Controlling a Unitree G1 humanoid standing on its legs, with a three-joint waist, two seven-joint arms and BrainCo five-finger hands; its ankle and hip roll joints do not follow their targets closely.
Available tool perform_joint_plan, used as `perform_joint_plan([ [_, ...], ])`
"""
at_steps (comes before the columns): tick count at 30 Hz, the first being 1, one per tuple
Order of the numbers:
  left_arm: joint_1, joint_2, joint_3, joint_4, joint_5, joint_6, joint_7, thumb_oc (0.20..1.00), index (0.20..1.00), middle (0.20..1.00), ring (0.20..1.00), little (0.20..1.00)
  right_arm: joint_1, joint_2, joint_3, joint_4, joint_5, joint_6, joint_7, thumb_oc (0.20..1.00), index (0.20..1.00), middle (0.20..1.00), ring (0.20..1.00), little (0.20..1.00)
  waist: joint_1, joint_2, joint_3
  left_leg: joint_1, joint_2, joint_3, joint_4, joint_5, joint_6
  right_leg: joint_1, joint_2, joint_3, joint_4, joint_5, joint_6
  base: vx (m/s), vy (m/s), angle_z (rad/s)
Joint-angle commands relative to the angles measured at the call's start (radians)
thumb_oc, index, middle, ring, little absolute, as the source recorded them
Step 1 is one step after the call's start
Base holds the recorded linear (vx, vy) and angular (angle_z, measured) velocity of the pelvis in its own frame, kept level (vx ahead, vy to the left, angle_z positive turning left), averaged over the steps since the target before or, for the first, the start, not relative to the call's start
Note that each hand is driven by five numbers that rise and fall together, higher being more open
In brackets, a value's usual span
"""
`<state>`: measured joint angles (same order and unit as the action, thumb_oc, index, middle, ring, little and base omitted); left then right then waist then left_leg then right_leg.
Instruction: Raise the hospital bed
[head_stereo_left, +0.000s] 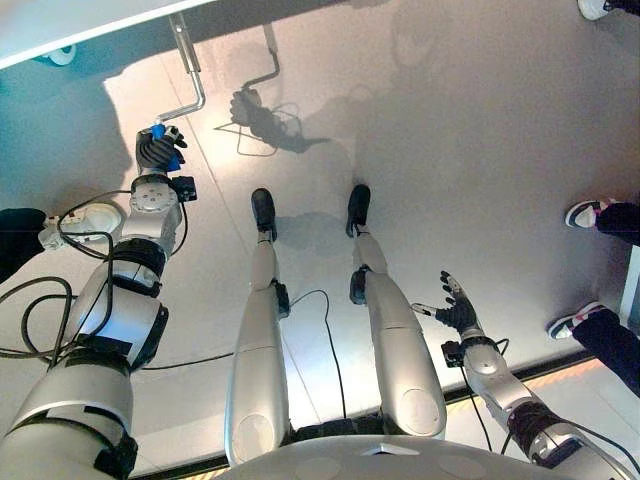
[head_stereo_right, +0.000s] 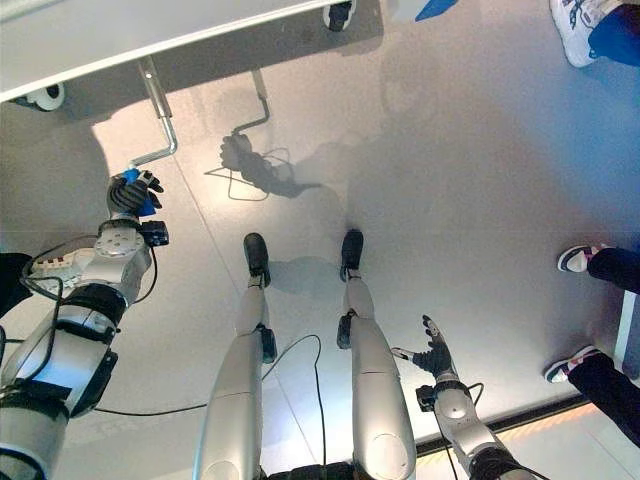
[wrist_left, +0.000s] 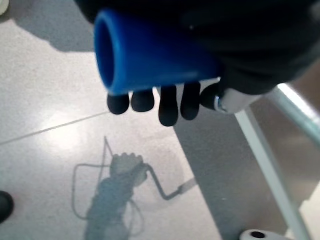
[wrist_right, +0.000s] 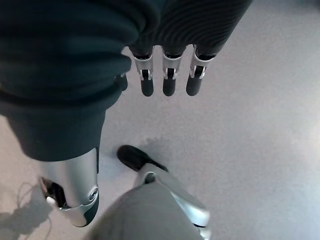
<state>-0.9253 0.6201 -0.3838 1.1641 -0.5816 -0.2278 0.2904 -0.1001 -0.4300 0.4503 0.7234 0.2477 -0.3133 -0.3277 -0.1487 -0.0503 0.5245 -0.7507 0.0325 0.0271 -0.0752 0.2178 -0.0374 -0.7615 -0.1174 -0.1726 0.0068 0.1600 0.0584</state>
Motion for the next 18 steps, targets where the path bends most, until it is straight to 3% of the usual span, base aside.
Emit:
perform_joint_plan([
  [1,-0.038,0.082,0.039,0.069,0.058,0.001,0.037,0.2,0.2,0.2,0.2,0.2,0.021,-0.023,0.03,-0.008,0.019,-0.022,-0.024,1.0,1.0,1.0,1.0,1.0,0.008,-0.063,-0.004,-0.001,-0.03,0.063,0.06,-0.055,0.006,-0.032,-0.052,0.076,0.06,0.023,0.095,0.0,0.004,-0.1],
  [12,-0.095,0.035,0.019,0.089,0.109,0.006,0.062,0.2,0.2,0.2,0.2,0.2,0.02,-0.043,0.061,-0.085,0.001,-0.039,-0.039,1.0,1.0,1.0,1.0,1.0,-0.041,-0.056,-0.004,0.001,-0.007,0.121,0.035,-0.049,0.004,-0.106,-0.019,0.137,0.073,0.034,0.088,-0.01,-0.008,-0.16],
  [18,-0.122,0.024,0.009,0.098,0.13,0.011,0.07,0.2,0.2,0.2,0.2,0.2,0.025,-0.051,0.07,-0.103,-0.001,-0.049,-0.042,1.0,1.0,1.0,1.0,1.0,-0.074,-0.07,-0.004,0.021,0.018,0.166,0.024,-0.046,-0.006,-0.133,0.014,0.174,0.084,0.042,0.085,-0.02,-0.017,-0.19],
])
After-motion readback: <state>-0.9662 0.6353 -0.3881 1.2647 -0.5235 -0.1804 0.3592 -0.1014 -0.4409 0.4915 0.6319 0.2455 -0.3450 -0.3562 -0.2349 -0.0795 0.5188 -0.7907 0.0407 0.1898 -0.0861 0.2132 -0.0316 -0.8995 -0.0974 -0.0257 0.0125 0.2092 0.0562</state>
